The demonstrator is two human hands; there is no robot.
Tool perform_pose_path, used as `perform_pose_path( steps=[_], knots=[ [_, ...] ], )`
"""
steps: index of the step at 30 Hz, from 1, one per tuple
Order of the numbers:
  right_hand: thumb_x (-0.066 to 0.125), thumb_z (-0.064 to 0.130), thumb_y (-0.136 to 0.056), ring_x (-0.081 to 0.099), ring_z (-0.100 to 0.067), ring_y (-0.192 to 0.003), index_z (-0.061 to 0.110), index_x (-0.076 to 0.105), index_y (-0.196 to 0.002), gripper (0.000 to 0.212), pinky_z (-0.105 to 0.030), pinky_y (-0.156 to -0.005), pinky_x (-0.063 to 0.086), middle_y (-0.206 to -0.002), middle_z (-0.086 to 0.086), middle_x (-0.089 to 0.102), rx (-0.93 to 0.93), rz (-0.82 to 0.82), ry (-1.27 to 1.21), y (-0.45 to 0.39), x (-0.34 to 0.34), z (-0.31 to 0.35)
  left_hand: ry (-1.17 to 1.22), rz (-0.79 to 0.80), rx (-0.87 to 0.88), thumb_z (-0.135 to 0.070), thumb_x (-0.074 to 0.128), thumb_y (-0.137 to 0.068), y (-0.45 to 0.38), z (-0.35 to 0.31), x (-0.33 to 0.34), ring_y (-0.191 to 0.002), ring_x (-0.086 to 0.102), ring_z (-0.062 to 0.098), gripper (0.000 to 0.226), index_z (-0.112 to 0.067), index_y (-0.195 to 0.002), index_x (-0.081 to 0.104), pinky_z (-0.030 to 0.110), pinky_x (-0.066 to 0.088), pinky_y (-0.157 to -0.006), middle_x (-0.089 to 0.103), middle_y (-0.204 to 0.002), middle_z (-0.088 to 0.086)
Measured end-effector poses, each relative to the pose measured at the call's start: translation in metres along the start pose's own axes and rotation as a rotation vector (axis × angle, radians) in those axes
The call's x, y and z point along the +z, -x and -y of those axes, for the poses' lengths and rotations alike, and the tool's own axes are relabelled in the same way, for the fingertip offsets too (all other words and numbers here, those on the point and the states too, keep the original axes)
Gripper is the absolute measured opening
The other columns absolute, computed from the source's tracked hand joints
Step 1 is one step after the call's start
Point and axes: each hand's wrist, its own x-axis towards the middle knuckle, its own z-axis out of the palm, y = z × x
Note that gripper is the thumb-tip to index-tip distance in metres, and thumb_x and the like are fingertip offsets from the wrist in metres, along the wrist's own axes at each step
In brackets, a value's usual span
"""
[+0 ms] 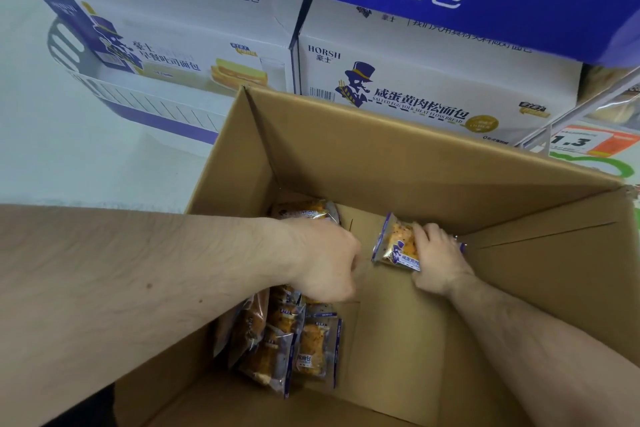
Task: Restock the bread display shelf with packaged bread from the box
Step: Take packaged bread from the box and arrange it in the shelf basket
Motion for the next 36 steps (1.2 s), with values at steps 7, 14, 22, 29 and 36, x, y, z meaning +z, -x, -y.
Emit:
perform_pose_path(
  steps=[7, 14, 22, 29, 36],
  knots=[
    [0.078, 0.039, -0.068, 0.04, -0.026, -0.135, 0.02, 0.007, -0.157, 0.116, -0.037, -0.115, 0.029, -0.144, -0.008, 0.043, -0.008, 0.053, 0.065, -0.02, 0.007, -0.003, 0.014, 0.056, -0.011, -0.027, 0.052, -0.098, -0.008, 0.007, 0.007, -0.101, 0.052, 0.014, 0.038, -0.022, -0.135, 0.052, 0.026, 0.048, -0.086, 0.059, -0.128, -0.002],
    [0.074, 0.029, -0.065, 0.051, -0.029, -0.125, 0.022, 0.022, -0.149, 0.099, -0.037, -0.107, 0.038, -0.134, -0.009, 0.053, 0.099, 0.062, -0.082, 0.005, 0.012, 0.016, 0.255, 0.036, -0.063, -0.031, 0.058, -0.095, -0.005, 0.018, 0.0, -0.102, 0.054, 0.012, 0.033, -0.019, -0.125, 0.065, 0.024, 0.044, -0.085, 0.063, -0.116, -0.003],
    [0.08, 0.053, -0.058, 0.044, -0.027, -0.13, 0.022, 0.008, -0.154, 0.124, -0.042, -0.107, 0.036, -0.138, -0.01, 0.046, 0.252, 0.062, -0.151, 0.034, 0.031, 0.038, 0.213, 0.024, -0.041, -0.031, 0.058, -0.096, 0.004, 0.007, 0.01, -0.102, 0.051, 0.012, 0.038, -0.018, -0.131, 0.06, 0.026, 0.044, -0.093, 0.06, -0.127, -0.002],
    [0.079, 0.037, -0.065, 0.048, -0.029, -0.125, 0.024, 0.0, -0.154, 0.12, -0.039, -0.104, 0.038, -0.134, -0.013, 0.052, 0.278, 0.014, -0.175, 0.017, 0.039, 0.042, 0.282, 0.045, -0.063, -0.034, 0.06, -0.095, -0.005, 0.012, 0.013, -0.108, 0.054, 0.015, 0.036, -0.022, -0.128, 0.061, 0.031, 0.046, -0.098, 0.058, -0.109, -0.007],
    [0.08, 0.029, -0.056, 0.058, -0.025, -0.105, 0.032, 0.012, -0.153, 0.119, -0.034, -0.09, 0.05, -0.119, -0.001, 0.061, 0.339, 0.096, -0.649, 0.029, 0.022, 0.031, 0.357, 0.009, -0.109, -0.031, 0.06, -0.094, -0.01, 0.018, 0.011, -0.106, 0.055, 0.015, 0.031, -0.02, -0.122, 0.064, 0.029, 0.047, -0.093, 0.061, -0.117, -0.001]
  ],
)
